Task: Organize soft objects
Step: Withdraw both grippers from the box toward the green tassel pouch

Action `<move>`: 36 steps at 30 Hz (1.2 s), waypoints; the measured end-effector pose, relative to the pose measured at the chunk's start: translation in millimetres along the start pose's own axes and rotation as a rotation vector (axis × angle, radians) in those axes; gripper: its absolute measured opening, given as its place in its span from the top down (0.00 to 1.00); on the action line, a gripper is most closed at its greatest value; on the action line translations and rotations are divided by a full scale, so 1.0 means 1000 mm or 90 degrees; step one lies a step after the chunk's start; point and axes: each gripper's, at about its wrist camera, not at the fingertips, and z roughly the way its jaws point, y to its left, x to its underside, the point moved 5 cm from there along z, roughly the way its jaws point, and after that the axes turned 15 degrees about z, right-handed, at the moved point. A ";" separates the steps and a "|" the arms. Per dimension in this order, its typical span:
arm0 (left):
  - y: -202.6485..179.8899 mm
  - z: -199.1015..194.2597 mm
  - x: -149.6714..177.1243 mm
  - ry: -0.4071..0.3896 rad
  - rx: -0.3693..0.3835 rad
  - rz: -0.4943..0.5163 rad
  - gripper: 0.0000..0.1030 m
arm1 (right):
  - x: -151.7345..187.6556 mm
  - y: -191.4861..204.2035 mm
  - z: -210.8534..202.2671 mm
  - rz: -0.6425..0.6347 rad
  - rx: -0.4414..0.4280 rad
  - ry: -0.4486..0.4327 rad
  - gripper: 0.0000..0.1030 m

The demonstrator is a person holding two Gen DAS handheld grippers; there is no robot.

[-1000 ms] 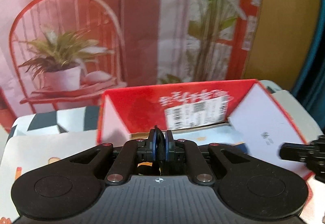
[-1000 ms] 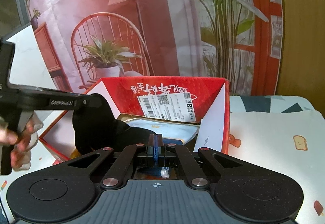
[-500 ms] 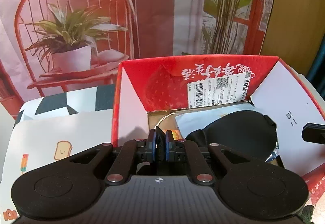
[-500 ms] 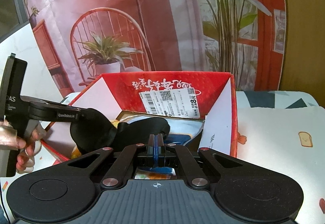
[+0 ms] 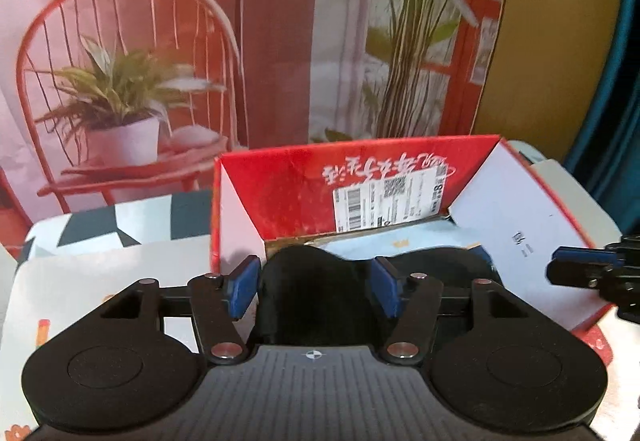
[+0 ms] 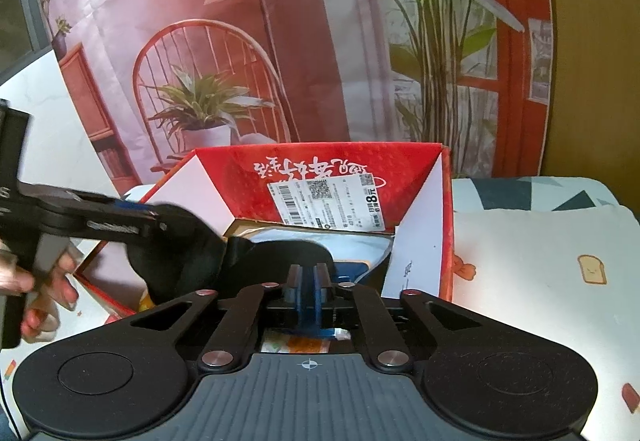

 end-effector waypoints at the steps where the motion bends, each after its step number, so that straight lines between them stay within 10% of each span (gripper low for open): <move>1: 0.001 -0.007 0.000 -0.005 -0.004 0.000 0.35 | 0.000 0.001 -0.002 0.000 0.002 -0.002 0.86; 7: -0.001 -0.049 0.007 -0.036 -0.023 -0.004 0.10 | 0.004 0.007 -0.018 -0.002 0.012 -0.024 0.57; 15: -0.022 -0.093 0.053 -0.035 -0.031 -0.024 0.08 | 0.021 0.015 -0.049 -0.010 0.013 -0.063 0.01; 36: -0.084 -0.132 0.175 0.026 -0.030 -0.139 0.13 | 0.143 0.021 -0.087 -0.058 -0.019 0.017 0.05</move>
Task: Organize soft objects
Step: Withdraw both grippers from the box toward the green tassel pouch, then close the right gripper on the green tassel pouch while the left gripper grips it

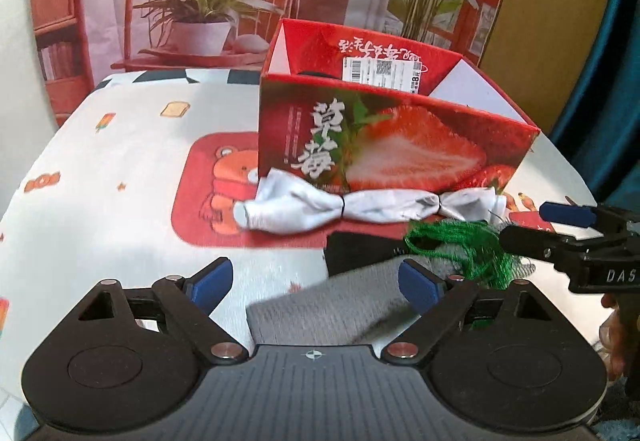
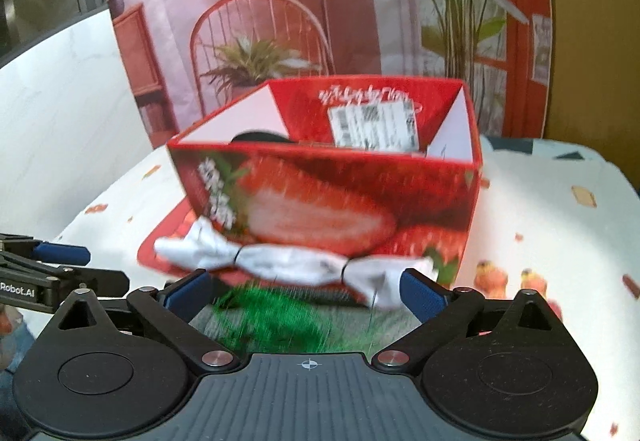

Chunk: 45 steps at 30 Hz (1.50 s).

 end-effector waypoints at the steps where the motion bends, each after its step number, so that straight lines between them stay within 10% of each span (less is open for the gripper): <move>1: -0.001 -0.002 0.003 0.000 -0.001 -0.004 0.14 | 0.003 0.000 -0.001 -0.002 -0.001 0.003 0.05; 17: 0.002 -0.010 0.025 -0.009 -0.010 -0.051 0.19 | 0.031 -0.011 -0.014 0.004 0.022 0.012 0.21; 24: -0.010 -0.003 0.028 -0.009 0.038 -0.015 0.43 | 0.043 -0.002 -0.014 -0.010 -0.002 0.037 0.27; 45: -0.011 -0.001 0.033 -0.010 0.079 -0.016 0.45 | 0.058 0.037 -0.025 -0.129 -0.063 0.065 0.29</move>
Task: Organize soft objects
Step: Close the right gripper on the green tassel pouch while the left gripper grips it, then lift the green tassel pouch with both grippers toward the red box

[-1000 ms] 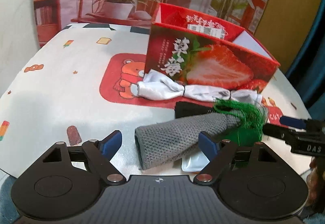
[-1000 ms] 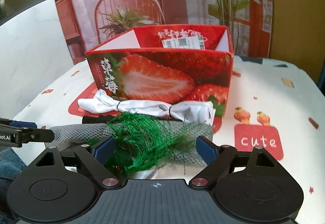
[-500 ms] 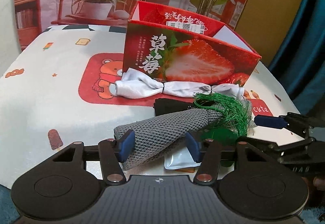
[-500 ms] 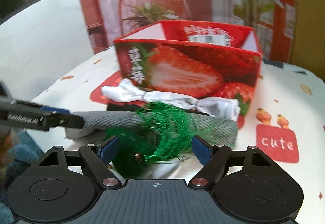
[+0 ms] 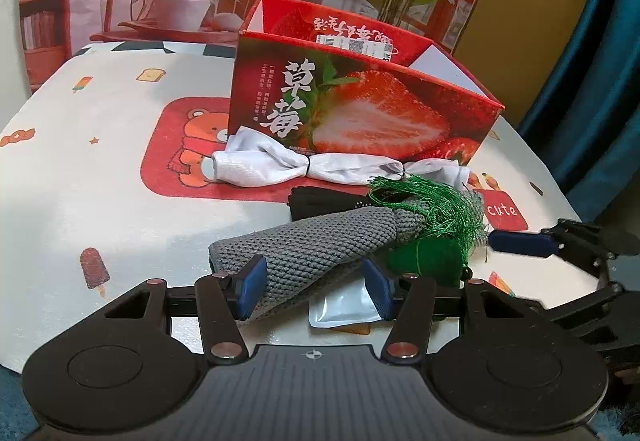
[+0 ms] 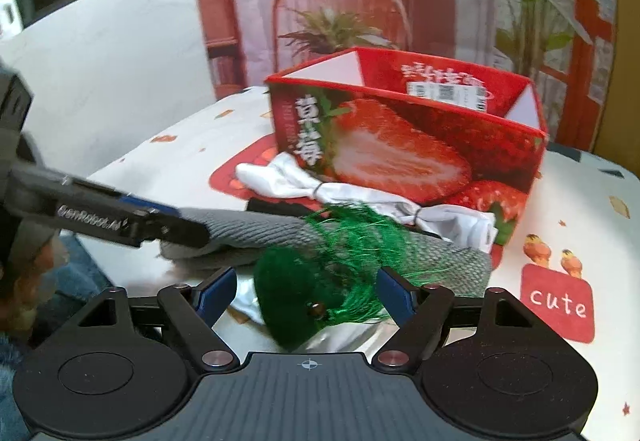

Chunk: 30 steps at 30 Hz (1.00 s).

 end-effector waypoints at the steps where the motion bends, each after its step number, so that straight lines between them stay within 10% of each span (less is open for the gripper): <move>1: -0.001 0.000 0.000 -0.001 0.002 0.001 0.45 | 0.001 0.001 0.003 -0.001 0.000 0.009 0.30; 11: -0.014 0.013 -0.011 0.002 0.070 0.024 0.45 | 0.013 -0.016 0.027 0.053 0.005 0.065 0.48; 30: -0.032 0.049 -0.011 0.005 0.195 -0.028 0.46 | 0.010 -0.020 0.029 0.051 0.015 0.019 0.50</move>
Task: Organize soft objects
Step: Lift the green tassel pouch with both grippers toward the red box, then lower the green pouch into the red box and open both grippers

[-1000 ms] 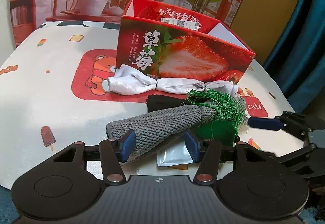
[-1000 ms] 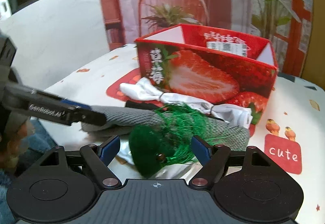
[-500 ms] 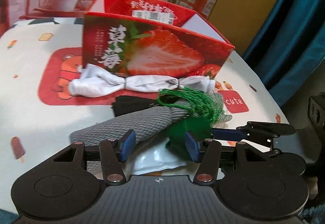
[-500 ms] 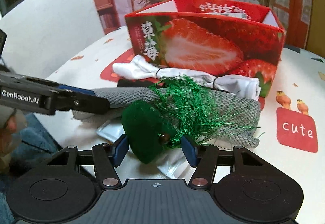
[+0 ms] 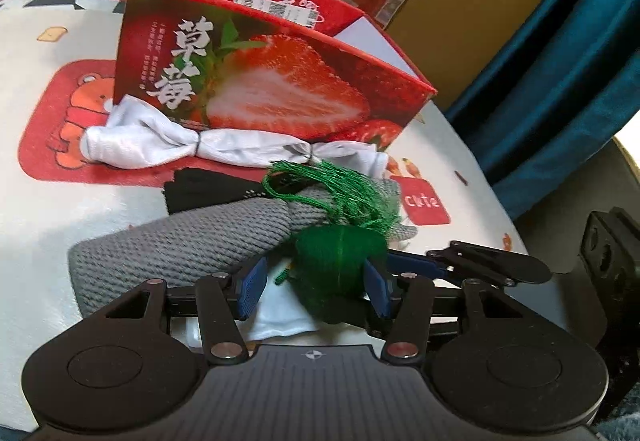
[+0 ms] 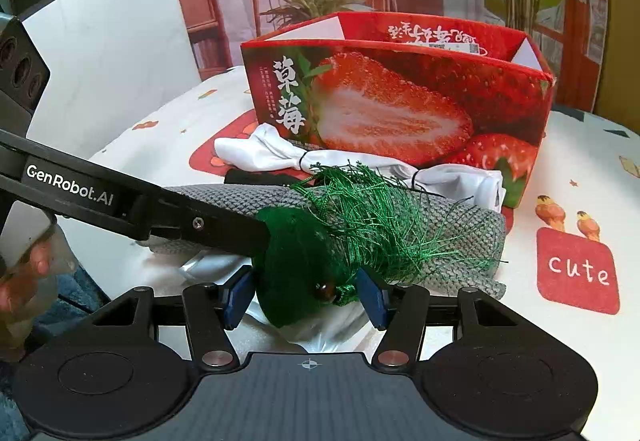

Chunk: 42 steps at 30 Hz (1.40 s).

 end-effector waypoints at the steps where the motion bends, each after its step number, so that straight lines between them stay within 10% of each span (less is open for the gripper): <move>1: -0.001 0.000 0.001 -0.001 0.006 -0.002 0.46 | 0.000 0.000 0.000 -0.003 0.001 -0.001 0.50; 23: -0.020 -0.024 -0.029 -0.070 -0.023 0.093 0.52 | -0.013 0.018 -0.019 -0.043 -0.030 -0.041 0.65; 42: -0.026 -0.088 -0.213 -0.257 -0.104 0.180 0.52 | -0.209 0.056 -0.063 -0.163 -0.046 -0.254 0.65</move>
